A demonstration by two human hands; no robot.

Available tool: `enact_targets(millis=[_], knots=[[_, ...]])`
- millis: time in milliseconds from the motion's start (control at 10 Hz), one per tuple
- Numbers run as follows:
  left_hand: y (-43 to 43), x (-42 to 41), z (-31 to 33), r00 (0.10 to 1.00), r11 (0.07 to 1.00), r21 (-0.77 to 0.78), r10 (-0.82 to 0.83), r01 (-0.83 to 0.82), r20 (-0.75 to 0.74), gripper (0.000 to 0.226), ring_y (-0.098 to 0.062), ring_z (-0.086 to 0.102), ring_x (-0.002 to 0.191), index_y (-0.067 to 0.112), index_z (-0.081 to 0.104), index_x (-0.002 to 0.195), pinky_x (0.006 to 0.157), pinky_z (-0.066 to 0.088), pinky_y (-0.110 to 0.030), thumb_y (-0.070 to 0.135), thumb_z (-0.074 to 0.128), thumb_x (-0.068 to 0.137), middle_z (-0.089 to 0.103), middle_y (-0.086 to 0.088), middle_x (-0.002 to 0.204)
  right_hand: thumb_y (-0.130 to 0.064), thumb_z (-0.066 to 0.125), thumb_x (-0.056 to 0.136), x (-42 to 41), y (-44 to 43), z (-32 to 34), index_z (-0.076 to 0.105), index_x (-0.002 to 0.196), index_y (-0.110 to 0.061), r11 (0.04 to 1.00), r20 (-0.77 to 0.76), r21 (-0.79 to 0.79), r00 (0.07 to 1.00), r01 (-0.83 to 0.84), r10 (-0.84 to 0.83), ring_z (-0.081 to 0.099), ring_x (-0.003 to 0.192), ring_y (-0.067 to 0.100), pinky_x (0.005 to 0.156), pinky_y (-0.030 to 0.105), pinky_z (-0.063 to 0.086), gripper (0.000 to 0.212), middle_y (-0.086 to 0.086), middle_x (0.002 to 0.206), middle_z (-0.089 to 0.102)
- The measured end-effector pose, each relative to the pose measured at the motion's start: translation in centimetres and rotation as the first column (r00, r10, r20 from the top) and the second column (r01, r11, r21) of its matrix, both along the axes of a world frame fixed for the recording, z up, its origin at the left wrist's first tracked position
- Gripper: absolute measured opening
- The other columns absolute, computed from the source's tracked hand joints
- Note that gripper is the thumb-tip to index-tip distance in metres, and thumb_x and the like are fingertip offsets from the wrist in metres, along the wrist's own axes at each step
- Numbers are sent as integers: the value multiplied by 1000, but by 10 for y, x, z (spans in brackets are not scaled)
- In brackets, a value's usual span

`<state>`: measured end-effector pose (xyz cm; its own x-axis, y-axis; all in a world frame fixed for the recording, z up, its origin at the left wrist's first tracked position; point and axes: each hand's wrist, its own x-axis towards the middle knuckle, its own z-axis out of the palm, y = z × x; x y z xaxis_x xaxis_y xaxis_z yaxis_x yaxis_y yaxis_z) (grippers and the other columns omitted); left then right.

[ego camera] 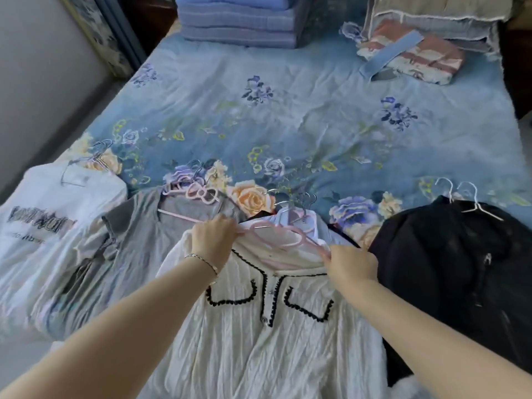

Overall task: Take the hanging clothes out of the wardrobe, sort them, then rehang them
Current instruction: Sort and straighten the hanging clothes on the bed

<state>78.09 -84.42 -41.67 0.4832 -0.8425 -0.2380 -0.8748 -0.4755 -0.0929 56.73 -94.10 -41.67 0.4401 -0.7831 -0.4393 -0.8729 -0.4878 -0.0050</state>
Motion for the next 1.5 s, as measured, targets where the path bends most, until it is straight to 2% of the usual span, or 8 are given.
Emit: enact_targets(millis=[200, 400, 600, 700, 800, 900, 1100, 1500], knots=[[-77, 20, -84, 856, 960, -66, 209, -270, -473, 28, -30, 57, 106, 6, 60, 110, 65, 27, -27, 27, 48, 97, 62, -14, 113, -28, 34, 100, 23, -65, -71, 59, 114, -14, 980, -39, -74, 981, 187, -191, 59, 108, 30, 82, 30, 45, 32, 10, 115, 63], [-90, 32, -164, 722, 991, 43, 123, -128, -681, 59, -22, 36, 133, 18, 28, 145, 94, 33, -20, 1, 48, 91, 17, -6, 153, -13, 36, 98, 22, -92, -144, 54, 122, -8, 952, -8, 54, 954, 300, -300, 51, 115, 33, 88, 34, 42, 30, 17, 122, 57], [-72, 12, -173, 723, 978, 105, 204, -180, -660, 30, -21, 59, 102, 12, 62, 112, 80, 45, -24, 7, 38, 96, 60, -6, 118, -15, 40, 95, 10, -47, -163, 57, 103, -13, 929, -158, 336, 981, 156, -108, 54, 109, 25, 81, 30, 43, 19, 8, 109, 57], [-60, 0, -152, 705, 964, 222, 261, -149, -659, 26, -20, 62, 84, 14, 63, 106, 77, 56, -34, 10, 39, 96, 64, -4, 102, -17, 38, 96, 6, -24, -149, 55, 99, -13, 833, -182, 523, 979, 178, -94, 56, 91, 22, 58, 23, 37, 18, 5, 99, 55], [-54, -14, -116, 748, 949, 301, 265, -92, -608, 29, -22, 60, 89, 10, 60, 112, 74, 51, -28, 12, 37, 96, 62, -7, 107, -18, 37, 97, 4, -14, -120, 57, 116, -12, 785, -137, 604, 988, 136, -66, 57, 98, 22, 62, 24, 39, 28, 7, 116, 57], [-40, -33, -71, 801, 949, 305, 245, -82, -546, 33, -28, 57, 112, 4, 59, 121, 93, 47, -33, 14, 38, 97, 60, -14, 122, -17, 37, 96, -8, -2, -76, 57, 115, -12, 814, -64, 577, 997, 63, -32, 56, 95, 23, 69, 26, 40, 28, 8, 118, 57], [18, -88, 22, 876, 969, 218, 205, -118, -436, 32, -25, 58, 105, 6, 59, 118, 88, 47, -29, 16, 38, 97, 61, -11, 119, -16, 37, 96, -46, 29, 10, 51, 99, -13, 870, 1, 470, 986, -148, 168, 48, 85, 22, 51, 23, 31, 15, 7, 99, 50], [195, -159, 177, 855, 943, 198, 327, -267, -402, 36, -28, 56, 114, 5, 59, 121, 94, 44, -33, 26, 40, 98, 59, -13, 124, -11, 42, 92, -34, 155, 158, 61, 90, -4, 693, -15, 333, 731, -640, 682, 53, 82, 27, 70, 31, 40, 20, 14, 87, 59]])
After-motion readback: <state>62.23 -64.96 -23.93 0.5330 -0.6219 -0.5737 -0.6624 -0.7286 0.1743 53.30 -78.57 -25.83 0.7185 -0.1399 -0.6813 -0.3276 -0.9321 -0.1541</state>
